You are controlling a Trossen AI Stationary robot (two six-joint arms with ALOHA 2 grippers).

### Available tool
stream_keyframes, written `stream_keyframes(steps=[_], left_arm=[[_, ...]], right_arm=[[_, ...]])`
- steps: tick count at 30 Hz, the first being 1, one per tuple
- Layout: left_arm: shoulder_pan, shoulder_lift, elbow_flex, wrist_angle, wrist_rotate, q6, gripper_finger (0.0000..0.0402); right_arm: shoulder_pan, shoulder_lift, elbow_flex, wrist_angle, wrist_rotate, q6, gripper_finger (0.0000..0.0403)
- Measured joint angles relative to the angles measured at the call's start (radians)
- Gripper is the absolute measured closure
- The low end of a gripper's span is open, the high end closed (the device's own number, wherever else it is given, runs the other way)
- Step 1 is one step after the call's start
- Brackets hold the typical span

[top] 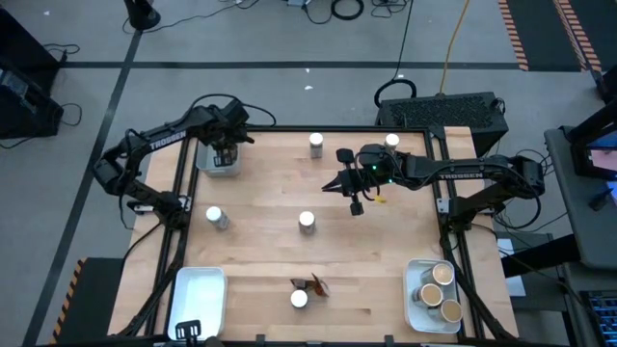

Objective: Sort spices by type
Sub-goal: Put the brown seasoning bag into the top left white bin

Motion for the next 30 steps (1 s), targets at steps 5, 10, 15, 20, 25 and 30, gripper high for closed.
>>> stream_keyframes(steps=[5, 10, 15, 20, 25, 30], left_arm=[[0.0, 0.057, 0.0, -0.003, -0.015, 0.0, 0.04], [0.0, 0.094, 0.0, 0.015, -0.048, -0.01, 0.0382], [-0.005, 0.088, 0.0, 0.019, -0.049, -0.01, 0.0353], [-0.015, 0.068, 0.0, 0.016, -0.049, -0.01, 0.0307], [-0.018, 0.043, 0.0, 0.014, -0.104, -0.019, 0.0247], [-0.036, 0.005, 0.0, -0.008, -0.149, -0.036, 0.0189]], right_arm=[[0.0, 0.0, 0.0, 0.0, 0.0, 0.0, 0.0403], [0.0, 0.0, 0.0, 0.0, 0.0, 0.0, 0.0403], [-0.001, 0.0, 0.0, 0.0, 0.0, -0.008, 0.0403], [-0.014, 0.0, 0.0, 0.0, 0.0, -0.01, 0.0403], [-0.021, 0.0, 0.0, -0.001, 0.0, -0.009, 0.0403], [-0.021, 0.0, 0.0, -0.001, 0.0, -0.008, 0.0403]])
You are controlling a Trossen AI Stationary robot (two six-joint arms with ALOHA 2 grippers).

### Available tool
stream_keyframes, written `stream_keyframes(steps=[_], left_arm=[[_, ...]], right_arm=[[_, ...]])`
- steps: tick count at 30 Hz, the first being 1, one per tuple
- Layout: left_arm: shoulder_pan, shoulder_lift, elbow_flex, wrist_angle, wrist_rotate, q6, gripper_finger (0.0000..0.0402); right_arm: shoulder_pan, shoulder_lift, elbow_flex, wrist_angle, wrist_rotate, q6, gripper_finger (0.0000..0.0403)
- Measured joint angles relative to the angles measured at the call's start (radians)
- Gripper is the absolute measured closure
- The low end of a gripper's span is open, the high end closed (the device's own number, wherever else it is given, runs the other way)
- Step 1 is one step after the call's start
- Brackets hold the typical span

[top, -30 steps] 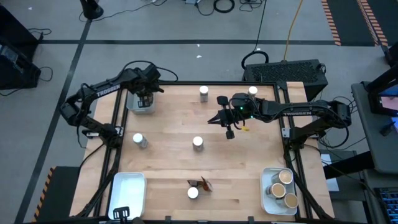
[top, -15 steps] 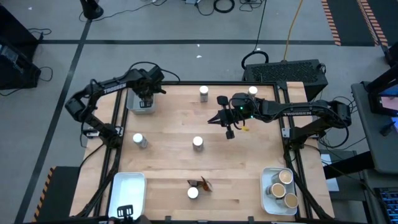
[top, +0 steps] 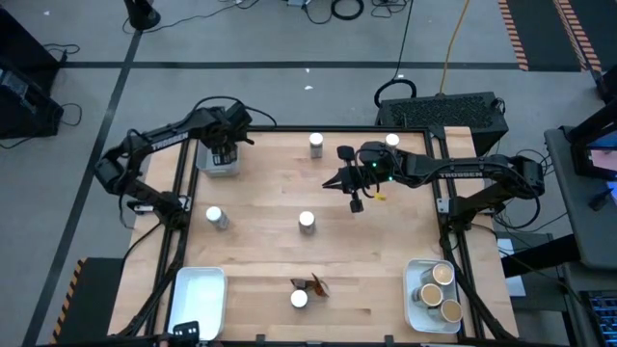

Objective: Sort spices by type
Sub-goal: Put the brown seasoning bag into the top left white bin

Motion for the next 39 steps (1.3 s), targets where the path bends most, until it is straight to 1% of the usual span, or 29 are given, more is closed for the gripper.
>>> stream_keyframes(steps=[5, 8, 9, 12, 16, 18, 20, 22, 25, 28, 35, 39], left_arm=[[-0.034, -0.069, 0.0, -0.001, -0.001, -0.001, 0.0154], [-0.066, -0.127, 0.002, -0.004, 0.007, -0.022, 0.0147], [-0.078, -0.146, 0.011, -0.014, 0.027, -0.044, 0.0146], [-0.115, -0.2, 0.048, -0.05, 0.15, -0.137, 0.0146], [-0.183, -0.278, 0.079, -0.048, 0.402, -0.293, 0.0146], [-0.228, -0.314, 0.08, -0.034, 0.51, -0.376, 0.0146], [-0.281, -0.338, 0.08, -0.028, 0.585, -0.452, 0.0146], [-0.352, -0.356, 0.079, -0.014, 0.626, -0.511, 0.0146], [-0.477, -0.368, 0.06, 0.034, 0.63, -0.577, 0.0149], [-0.6, -0.367, 0.03, 0.133, 0.61, -0.627, 0.0157], [-0.828, -0.332, -0.093, 0.489, 0.602, -0.683, 0.0176], [-0.94, -0.251, -0.137, 0.703, 0.583, -0.682, 0.018]], right_arm=[[-0.001, 0.0, 0.0, 0.0, 0.0, 0.0, 0.0403], [-0.001, 0.0, 0.0, 0.0, 0.0, 0.002, 0.0403], [-0.001, 0.0, 0.0, 0.0, 0.0, 0.002, 0.0403], [-0.003, 0.0, 0.0, 0.001, 0.0, 0.003, 0.0403], [-0.003, 0.0, 0.0, 0.007, 0.0, 0.01, 0.0403], [-0.003, 0.0, 0.0, 0.01, 0.0, 0.01, 0.0403], [-0.002, 0.0, 0.0, 0.01, 0.0, 0.018, 0.0403], [-0.002, 0.0, 0.0, 0.01, 0.0, 0.033, 0.0403], [-0.002, 0.0, 0.0, 0.01, 0.0, 0.047, 0.0403], [-0.002, 0.0, 0.0, 0.01, 0.0, 0.062, 0.0403], [-0.002, 0.0, 0.0, 0.006, 0.0, 0.089, 0.0403], [-0.002, 0.0, 0.0, 0.001, 0.0, 0.089, 0.0403]])
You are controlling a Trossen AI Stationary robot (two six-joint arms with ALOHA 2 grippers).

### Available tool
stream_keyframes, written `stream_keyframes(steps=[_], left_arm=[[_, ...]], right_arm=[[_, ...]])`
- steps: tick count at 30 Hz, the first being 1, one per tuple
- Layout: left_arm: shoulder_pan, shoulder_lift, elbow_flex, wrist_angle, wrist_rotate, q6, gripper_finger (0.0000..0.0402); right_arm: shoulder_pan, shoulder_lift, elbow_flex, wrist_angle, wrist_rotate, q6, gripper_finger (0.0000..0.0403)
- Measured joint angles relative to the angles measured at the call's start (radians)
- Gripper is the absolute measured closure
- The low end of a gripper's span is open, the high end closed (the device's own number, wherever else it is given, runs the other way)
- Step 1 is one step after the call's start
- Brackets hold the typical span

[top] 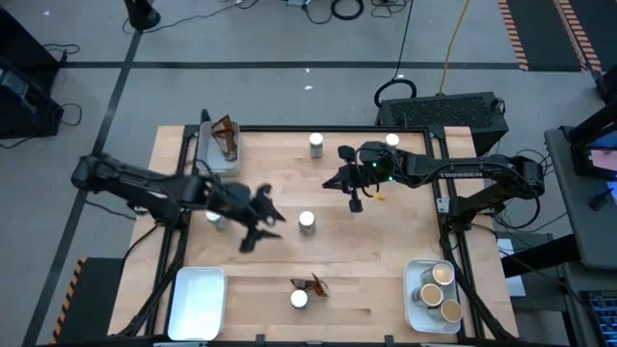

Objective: Sort spices by type
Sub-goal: Put the brown seasoning bag into the top left white bin

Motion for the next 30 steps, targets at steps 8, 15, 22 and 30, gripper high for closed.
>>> stream_keyframes(steps=[8, 15, 22, 30], left_arm=[[-0.149, 0.261, 0.076, 0.116, -0.025, -0.033, 0.0181], [-0.229, 0.415, 0.321, -0.111, -0.048, -0.053, 0.0181], [-0.263, 0.489, 0.381, -0.147, -0.112, -0.087, 0.0181], [-0.263, 0.565, 0.381, -0.155, -0.115, -0.132, 0.0181]], right_arm=[[0.0, 0.0, 0.0, -0.001, 0.0, 0.0, 0.0403], [0.0, 0.0, 0.0, -0.001, 0.0, 0.002, 0.0403], [0.0, 0.0, 0.0, -0.001, 0.0, 0.03, 0.0403], [0.0, 0.0, 0.0, -0.004, 0.0, 0.08, 0.0403]])
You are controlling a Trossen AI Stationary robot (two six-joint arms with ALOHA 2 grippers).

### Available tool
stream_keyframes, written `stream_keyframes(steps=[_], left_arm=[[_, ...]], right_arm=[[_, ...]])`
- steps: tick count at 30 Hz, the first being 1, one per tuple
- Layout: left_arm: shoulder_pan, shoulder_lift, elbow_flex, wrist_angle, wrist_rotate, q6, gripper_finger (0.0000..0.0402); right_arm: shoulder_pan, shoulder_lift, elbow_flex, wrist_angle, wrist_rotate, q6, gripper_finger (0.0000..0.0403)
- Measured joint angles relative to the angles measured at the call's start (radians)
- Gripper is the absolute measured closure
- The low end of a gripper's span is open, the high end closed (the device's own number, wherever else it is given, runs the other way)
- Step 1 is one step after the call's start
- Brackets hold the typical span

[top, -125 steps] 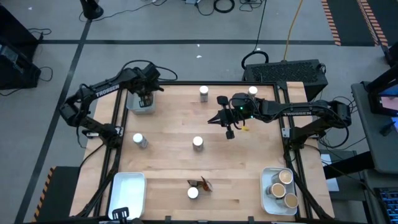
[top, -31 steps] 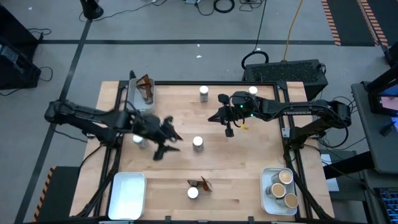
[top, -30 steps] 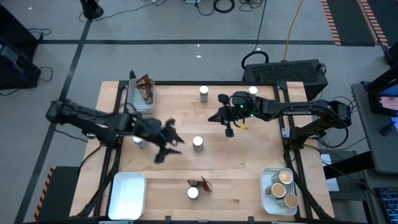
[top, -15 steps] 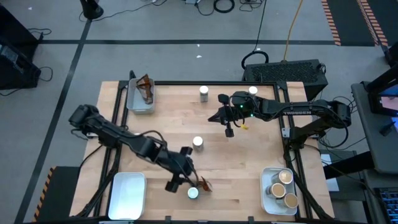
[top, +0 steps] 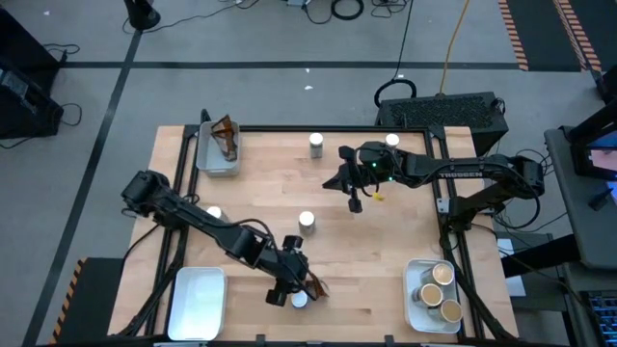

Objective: Sort spices by type
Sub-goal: Put the brown seasoning bag into the top left white bin

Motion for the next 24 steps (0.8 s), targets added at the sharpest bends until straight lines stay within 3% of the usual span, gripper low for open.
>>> stream_keyframes(steps=[14, 19, 24], left_arm=[[0.001, 0.05, 0.0, -0.023, 0.001, -0.026, 0.0187], [0.003, 0.05, 0.0, -0.024, 0.001, -0.026, 0.0231], [0.009, 0.05, 0.0, -0.024, -0.017, -0.018, 0.0309]], right_arm=[[0.0, 0.0, 0.0, 0.0, 0.0, 0.026, 0.0403], [0.0, 0.0, 0.0, 0.0, 0.0, 0.025, 0.0403], [0.0, 0.0, 0.0, 0.0, 0.0, 0.025, 0.0403]])
